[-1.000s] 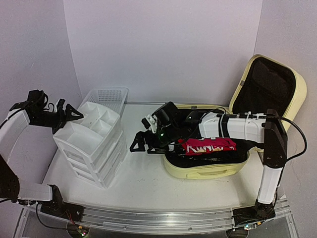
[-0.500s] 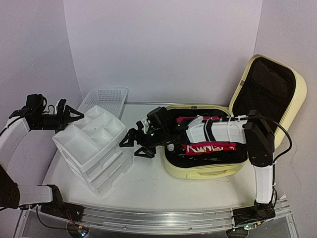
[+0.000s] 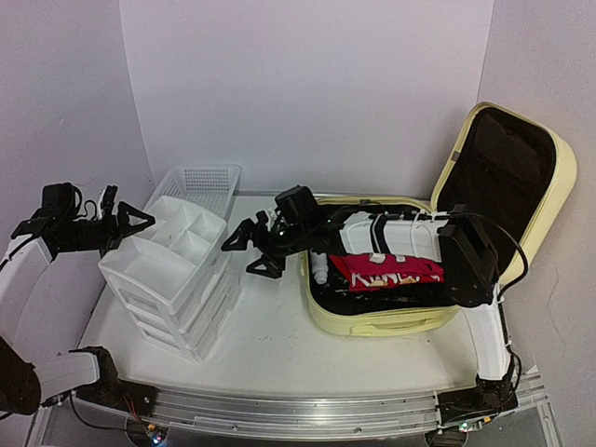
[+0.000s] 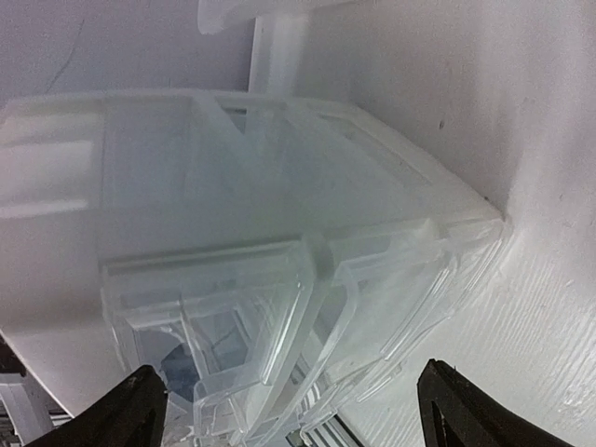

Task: Open, take out, and arrange the luggage

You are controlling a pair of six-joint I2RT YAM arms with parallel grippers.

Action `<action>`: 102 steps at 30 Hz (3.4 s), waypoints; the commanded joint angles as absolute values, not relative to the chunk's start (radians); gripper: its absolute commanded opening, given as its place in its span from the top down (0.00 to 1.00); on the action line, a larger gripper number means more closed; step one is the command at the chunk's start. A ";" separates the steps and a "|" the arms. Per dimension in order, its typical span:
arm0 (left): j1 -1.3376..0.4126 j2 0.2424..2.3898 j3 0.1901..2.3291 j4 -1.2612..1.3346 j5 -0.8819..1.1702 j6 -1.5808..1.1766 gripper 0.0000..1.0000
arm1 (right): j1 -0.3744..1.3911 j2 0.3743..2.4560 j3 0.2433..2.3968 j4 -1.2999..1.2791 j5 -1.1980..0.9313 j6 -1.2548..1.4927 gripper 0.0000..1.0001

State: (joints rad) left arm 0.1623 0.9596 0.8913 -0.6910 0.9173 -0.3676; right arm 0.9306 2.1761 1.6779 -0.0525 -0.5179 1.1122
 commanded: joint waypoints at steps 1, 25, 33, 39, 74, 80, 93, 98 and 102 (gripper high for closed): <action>0.149 0.957 0.825 -0.792 0.924 -0.465 0.04 | 0.867 2.218 1.834 -0.108 -0.555 1.071 0.03; 0.150 0.934 0.905 -1.035 0.911 -0.293 0.09 | 0.849 1.937 1.614 -0.302 -0.453 0.852 0.02; 0.152 0.966 0.903 -1.010 0.894 -0.351 0.26 | 0.893 1.976 1.659 -0.302 -0.489 0.875 0.02; 0.151 0.864 0.925 -1.009 0.716 -0.350 0.09 | 0.902 1.947 1.632 -0.278 -0.446 0.899 0.02; 0.135 0.859 0.887 -0.794 0.943 -0.484 0.35 | 0.972 2.087 1.899 -0.400 -0.261 0.773 0.42; -0.030 0.897 0.884 -0.716 0.889 -0.536 0.28 | 0.923 2.174 2.040 -0.451 -0.258 0.700 0.47; -0.067 0.887 1.057 -0.890 0.739 -0.323 0.08 | 0.780 2.287 2.247 -0.601 -0.592 0.325 0.62; 0.036 0.855 1.173 -1.040 0.465 -0.261 0.09 | 0.778 2.280 2.246 -0.618 -0.657 0.281 0.62; 0.100 0.846 1.190 -1.057 0.339 -0.262 0.15 | 0.778 2.282 2.246 -0.620 -0.666 0.280 0.62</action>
State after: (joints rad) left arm 0.0578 0.8566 1.1435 -0.9867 0.5270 -0.3096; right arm 0.7681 2.2837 2.2036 -0.6182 -0.6098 0.3145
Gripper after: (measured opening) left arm 0.887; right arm 0.381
